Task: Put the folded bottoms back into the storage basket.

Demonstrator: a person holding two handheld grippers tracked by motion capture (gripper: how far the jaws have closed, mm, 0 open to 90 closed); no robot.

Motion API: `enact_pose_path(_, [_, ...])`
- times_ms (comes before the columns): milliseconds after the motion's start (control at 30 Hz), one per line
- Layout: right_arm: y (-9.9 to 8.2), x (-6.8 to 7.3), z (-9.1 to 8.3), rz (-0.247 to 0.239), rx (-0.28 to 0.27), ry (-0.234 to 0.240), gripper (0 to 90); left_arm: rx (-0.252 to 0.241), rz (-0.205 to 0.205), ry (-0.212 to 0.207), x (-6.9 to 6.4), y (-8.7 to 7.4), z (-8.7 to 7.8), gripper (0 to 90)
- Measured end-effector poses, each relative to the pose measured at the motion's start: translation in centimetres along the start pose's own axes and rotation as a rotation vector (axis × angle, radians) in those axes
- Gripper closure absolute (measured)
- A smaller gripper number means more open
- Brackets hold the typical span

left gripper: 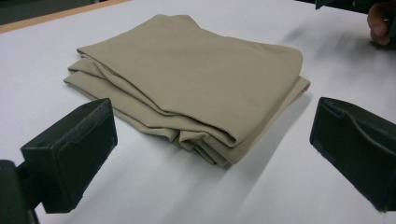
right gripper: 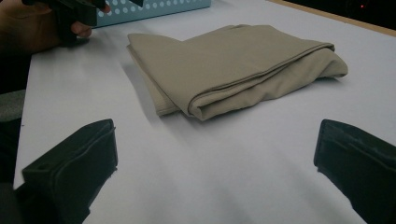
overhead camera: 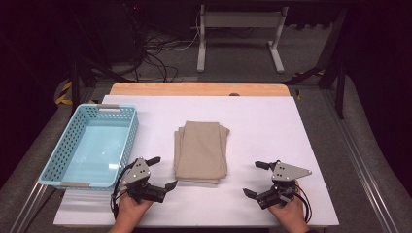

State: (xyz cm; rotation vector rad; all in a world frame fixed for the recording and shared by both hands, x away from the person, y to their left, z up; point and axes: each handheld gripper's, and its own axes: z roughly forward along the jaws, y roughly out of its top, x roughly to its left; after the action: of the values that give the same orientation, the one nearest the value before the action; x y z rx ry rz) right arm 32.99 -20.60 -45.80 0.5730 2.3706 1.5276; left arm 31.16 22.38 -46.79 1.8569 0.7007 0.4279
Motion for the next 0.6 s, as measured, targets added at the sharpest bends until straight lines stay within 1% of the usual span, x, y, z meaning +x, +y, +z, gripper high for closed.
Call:
enact_pose_path(200, [-0.04, -0.11, -0.01, 0.008, 0.0, 0.003, 0.2, -0.002, -0.011, 0.009, 0.3, 0.13, -0.02, 0.5])
enact_pose_path(267, [-0.05, -0.12, -0.01, 0.01, 0.0, 0.005, 0.2, -0.004, -0.017, 0.01, 0.35, 0.14, 0.0, 0.2])
enact_pose_path(300, [-0.05, -0.14, -0.02, 0.008, -0.001, 0.004, 0.2, -0.002, -0.025, 0.006, 0.35, 0.14, 0.03, 0.1])
enact_pose_path(400, [-0.07, -0.17, -0.02, 0.009, -0.004, 0.009, 0.4, 0.007, -0.03, 0.001, 0.36, 0.21, 0.16, 0.1])
enact_pose_path(467, [-0.06, -0.17, -0.03, 0.007, -0.008, 0.011, 0.3, 0.019, -0.027, -0.002, 0.29, 0.31, 0.19, 0.0])
enact_pose_path(600, [-0.07, -0.18, 0.04, 0.011, -0.007, 0.014, 0.3, 0.028, -0.023, -0.003, 0.19, 0.49, 0.25, 0.0])
